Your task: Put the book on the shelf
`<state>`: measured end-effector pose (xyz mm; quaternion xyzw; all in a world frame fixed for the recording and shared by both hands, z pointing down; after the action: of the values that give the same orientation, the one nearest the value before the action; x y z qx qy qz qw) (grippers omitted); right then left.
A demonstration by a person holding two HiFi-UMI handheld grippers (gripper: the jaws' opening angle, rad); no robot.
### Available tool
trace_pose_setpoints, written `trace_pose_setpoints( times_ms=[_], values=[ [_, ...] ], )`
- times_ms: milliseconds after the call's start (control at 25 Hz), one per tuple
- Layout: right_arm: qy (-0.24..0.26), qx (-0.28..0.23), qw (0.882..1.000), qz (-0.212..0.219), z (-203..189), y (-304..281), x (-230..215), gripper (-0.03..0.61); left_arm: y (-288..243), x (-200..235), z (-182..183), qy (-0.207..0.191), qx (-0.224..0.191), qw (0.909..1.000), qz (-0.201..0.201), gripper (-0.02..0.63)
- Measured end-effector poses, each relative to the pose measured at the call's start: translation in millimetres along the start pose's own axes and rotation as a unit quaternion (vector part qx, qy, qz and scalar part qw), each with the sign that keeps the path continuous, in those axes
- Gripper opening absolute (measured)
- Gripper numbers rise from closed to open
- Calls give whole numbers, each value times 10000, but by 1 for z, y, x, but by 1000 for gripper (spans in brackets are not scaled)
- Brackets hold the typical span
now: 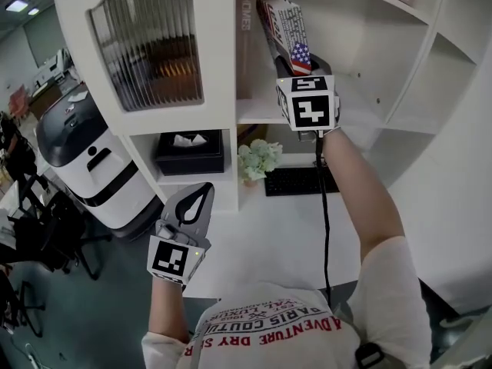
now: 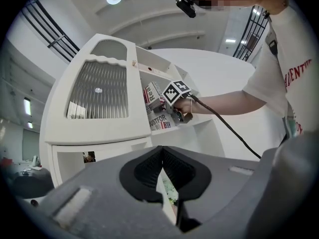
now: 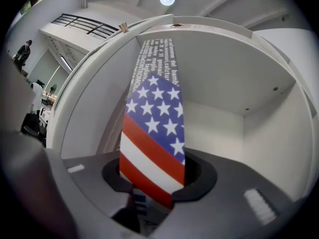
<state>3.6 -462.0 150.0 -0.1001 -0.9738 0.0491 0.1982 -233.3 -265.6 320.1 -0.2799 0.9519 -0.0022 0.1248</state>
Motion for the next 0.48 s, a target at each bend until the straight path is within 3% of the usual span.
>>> trace_pose_setpoints(
  times_ms=[480],
  values=[
    [44, 84, 9997, 245, 11, -54, 3, 176, -29, 17, -14, 26, 172, 9998, 133, 5]
  ],
)
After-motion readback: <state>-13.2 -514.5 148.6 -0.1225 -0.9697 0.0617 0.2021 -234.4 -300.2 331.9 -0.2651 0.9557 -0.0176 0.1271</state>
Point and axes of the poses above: the fingertips, and each gripper's own axes: y backward along the fingers, x to its left, z out of its top, the point moved 10 cm from there along y, backward along the fingers, and after that the axes turned 13 degrees about x, right-handed, at the moved point
